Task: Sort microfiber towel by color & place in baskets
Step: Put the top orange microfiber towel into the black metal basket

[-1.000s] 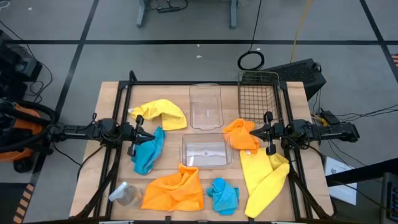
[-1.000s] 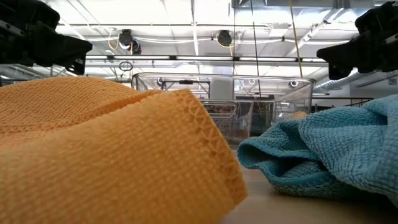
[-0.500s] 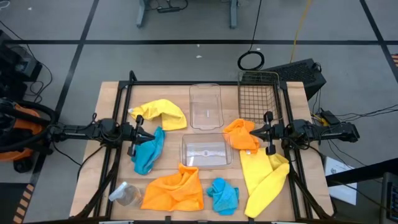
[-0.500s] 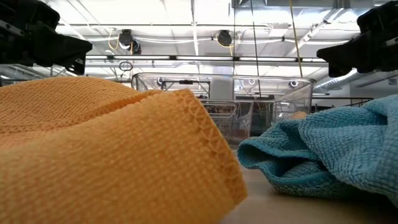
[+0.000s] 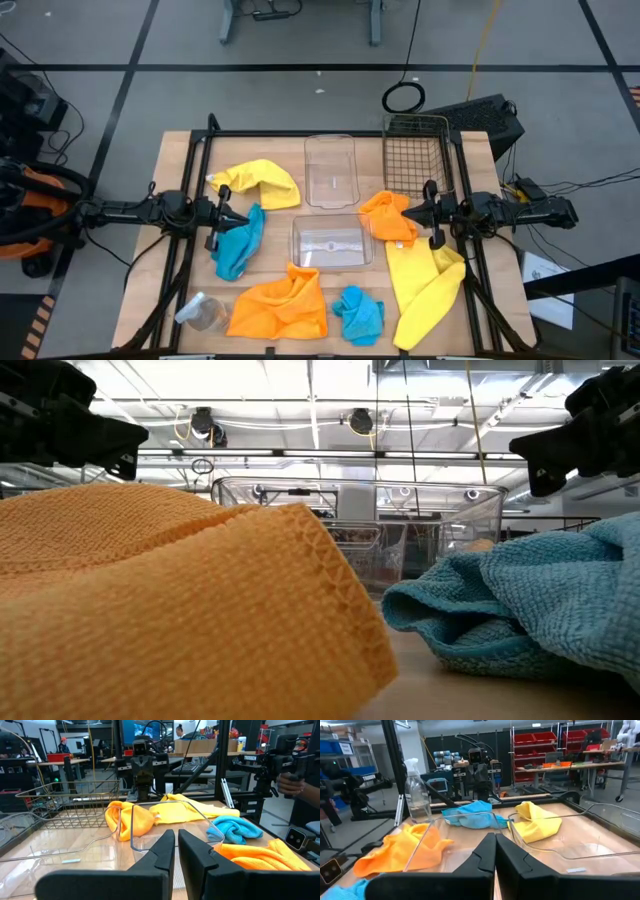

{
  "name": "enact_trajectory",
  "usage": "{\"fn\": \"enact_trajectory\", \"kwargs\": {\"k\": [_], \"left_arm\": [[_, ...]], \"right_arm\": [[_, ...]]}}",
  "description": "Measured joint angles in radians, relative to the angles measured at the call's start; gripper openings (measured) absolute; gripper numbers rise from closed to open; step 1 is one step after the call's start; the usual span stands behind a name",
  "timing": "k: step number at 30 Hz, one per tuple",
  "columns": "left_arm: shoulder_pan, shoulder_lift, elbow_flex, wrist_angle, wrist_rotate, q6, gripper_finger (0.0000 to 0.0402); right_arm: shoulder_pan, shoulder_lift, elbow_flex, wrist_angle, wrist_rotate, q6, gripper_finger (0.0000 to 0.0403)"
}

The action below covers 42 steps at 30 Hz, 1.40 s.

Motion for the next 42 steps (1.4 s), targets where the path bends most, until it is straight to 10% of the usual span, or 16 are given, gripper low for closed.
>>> {"fn": "enact_trajectory", "kwargs": {"k": [19,42], "left_arm": [[0.000,0.000,0.000,0.001,-0.012,0.001,0.0032],[0.000,0.000,0.000,0.013,-0.104,0.001,0.0032]], "right_arm": [[0.000,0.058,0.091,0.001,0.034,-0.006,0.0000],[-0.001,0.501,0.876,-0.402,0.102,-0.087,0.0000]]}}
